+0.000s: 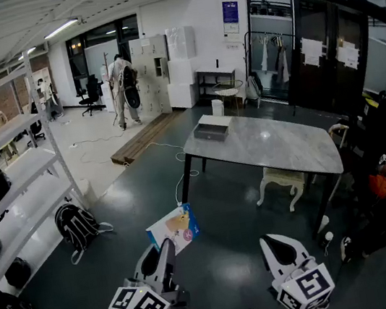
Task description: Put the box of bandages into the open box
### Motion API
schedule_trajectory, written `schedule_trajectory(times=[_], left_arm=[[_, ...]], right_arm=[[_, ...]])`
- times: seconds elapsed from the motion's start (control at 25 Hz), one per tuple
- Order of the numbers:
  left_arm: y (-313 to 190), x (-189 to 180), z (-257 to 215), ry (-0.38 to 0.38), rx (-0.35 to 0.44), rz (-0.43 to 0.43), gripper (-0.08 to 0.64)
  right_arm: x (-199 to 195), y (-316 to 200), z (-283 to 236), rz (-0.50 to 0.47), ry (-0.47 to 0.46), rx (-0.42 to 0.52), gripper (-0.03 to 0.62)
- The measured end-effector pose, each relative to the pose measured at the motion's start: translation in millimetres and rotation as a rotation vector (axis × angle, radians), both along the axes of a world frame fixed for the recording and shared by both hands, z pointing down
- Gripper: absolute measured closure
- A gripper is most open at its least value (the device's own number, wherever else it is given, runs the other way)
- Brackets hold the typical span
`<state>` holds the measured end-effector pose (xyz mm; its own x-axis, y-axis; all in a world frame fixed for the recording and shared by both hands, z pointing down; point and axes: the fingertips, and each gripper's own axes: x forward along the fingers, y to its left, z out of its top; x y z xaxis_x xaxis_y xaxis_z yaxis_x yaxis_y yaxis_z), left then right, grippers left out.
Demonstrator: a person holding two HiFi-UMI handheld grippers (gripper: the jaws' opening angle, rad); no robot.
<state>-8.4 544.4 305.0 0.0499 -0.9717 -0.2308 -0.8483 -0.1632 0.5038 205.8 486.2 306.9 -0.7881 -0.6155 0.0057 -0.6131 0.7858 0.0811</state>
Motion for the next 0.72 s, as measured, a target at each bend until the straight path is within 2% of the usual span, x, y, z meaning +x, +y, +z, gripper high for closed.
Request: schedule_trajectory(times=[0.28, 0.72], left_arm=[[-26.0, -10.3, 11.5, 0.013, -0.022, -0.028, 0.474], [-120.8, -2.7, -4.2, -0.006, -0.002, -0.109, 0.474]], right_arm=[[-7.7, -30.9, 6.5, -0.009, 0.013, -0.005, 0.568], [-2.6, -148.5, -12.6, -0.046, -0.06, 0.002, 0.568]])
